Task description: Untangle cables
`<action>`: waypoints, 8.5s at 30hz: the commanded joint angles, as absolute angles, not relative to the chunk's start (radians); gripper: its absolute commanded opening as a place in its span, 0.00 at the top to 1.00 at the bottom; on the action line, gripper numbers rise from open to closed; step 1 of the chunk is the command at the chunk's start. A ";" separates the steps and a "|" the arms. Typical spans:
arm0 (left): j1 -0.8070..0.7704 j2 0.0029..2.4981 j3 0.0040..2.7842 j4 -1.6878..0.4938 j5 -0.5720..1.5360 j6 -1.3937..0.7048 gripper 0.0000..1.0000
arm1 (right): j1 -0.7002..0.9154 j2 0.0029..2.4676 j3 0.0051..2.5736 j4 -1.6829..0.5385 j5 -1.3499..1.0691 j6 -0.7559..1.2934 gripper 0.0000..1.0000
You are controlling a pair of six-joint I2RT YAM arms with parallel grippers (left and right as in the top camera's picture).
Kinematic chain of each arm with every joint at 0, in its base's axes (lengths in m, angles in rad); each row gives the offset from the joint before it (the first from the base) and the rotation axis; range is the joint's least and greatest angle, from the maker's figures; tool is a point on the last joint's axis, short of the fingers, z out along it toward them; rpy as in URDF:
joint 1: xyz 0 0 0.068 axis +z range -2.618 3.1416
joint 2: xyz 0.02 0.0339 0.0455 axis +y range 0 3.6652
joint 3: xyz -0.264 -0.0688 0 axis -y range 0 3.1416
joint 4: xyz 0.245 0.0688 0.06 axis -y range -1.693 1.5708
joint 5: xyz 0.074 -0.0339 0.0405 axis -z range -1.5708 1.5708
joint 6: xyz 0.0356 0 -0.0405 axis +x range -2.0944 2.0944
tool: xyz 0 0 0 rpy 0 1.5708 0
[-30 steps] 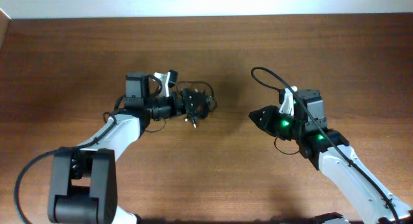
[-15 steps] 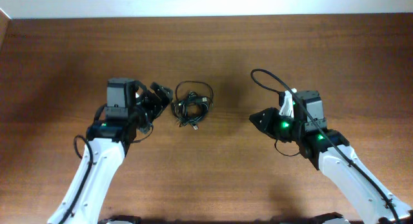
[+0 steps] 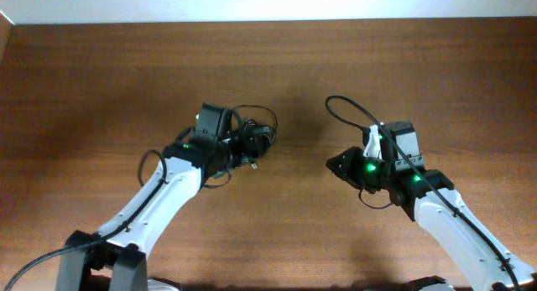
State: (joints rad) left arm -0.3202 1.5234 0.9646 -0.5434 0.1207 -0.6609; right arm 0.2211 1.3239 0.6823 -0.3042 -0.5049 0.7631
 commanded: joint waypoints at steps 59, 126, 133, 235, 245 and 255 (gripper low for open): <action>-0.389 1.522 1.230 -0.699 0.361 0.143 1.00 | 0.390 1.371 0.677 0.089 -0.738 1.145 0.63; -0.329 1.575 1.139 -0.566 0.252 0.173 1.00 | 0.247 1.570 0.679 0.176 -0.811 0.992 0.66; -0.355 1.644 1.117 -0.591 0.420 0.121 0.29 | 0.246 1.570 0.679 0.101 -0.746 0.950 0.61; -0.208 1.864 1.079 -0.169 0.349 -0.504 0.02 | 0.415 1.762 1.134 1.153 -1.071 1.665 0.96; 0.013 1.847 1.080 -0.242 0.301 -0.501 0.01 | 0.379 1.762 1.134 0.072 -0.809 1.357 0.96; 0.205 1.817 1.080 -0.324 0.427 -0.501 0.01 | 0.397 1.637 1.134 -0.498 -0.737 0.911 0.96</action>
